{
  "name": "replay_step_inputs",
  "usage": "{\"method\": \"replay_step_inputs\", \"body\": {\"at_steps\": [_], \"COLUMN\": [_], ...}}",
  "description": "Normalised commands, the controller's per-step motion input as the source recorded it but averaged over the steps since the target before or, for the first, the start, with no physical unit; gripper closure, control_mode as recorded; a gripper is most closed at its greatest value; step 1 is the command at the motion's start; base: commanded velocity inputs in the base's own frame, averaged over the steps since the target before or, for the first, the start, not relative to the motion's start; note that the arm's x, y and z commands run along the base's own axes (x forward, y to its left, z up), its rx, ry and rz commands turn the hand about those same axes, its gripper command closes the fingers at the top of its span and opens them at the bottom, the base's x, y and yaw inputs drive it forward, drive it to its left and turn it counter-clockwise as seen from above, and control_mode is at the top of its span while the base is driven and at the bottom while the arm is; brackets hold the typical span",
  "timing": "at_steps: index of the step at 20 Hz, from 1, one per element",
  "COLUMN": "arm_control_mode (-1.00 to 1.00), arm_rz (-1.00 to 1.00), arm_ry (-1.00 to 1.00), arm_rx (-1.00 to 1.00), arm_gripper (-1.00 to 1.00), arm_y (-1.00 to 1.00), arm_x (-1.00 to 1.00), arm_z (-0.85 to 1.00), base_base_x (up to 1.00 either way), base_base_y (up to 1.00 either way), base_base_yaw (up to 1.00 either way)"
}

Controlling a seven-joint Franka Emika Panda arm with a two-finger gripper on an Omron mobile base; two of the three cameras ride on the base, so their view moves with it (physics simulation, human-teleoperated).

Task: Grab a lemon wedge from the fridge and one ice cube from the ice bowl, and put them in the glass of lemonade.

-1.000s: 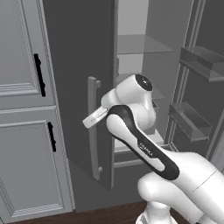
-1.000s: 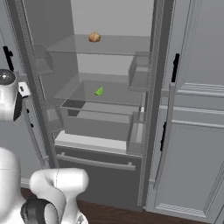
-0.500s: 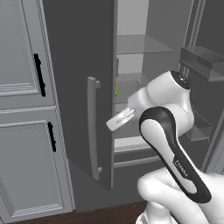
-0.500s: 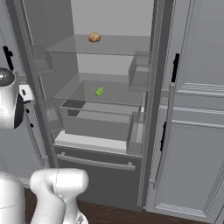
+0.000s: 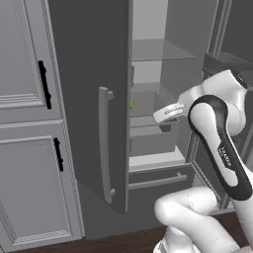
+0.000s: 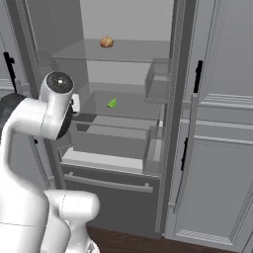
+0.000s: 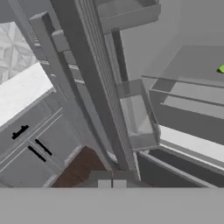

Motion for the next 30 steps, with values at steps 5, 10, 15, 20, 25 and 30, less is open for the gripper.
{"method": "replay_step_inputs", "body": {"at_steps": [5, 10, 15, 20, 25, 30], "arm_control_mode": [-1.0, -1.0, -1.0, -1.0, -1.0, -1.0], "arm_rz": [0.02, 0.26, 0.46, 0.4, 0.18, 0.06], "arm_ry": [-0.02, 0.0, 0.07, 0.07, 0.0, -0.04], "arm_rx": [0.2, 0.23, 0.18, 0.07, 0.0, 0.0], "arm_gripper": [-1.0, -1.0, -1.0, -1.0, -1.0, -1.0], "arm_y": [-0.06, 0.0, 0.13, 0.32, 0.36, 0.58], "arm_x": [1.0, 0.94, 0.18, 0.12, 0.13, 0.0], "arm_z": [-0.29, -0.15, -0.01, 0.0, -0.03, -0.14], "base_base_x": [0.0, 0.0, 0.0, 0.0, 0.0, 0.0], "base_base_y": [0.0, 0.0, 0.0, 0.0, 0.0, 0.0], "base_base_yaw": [0.0, 0.0, 0.0, 0.0, 0.0, 0.0]}}
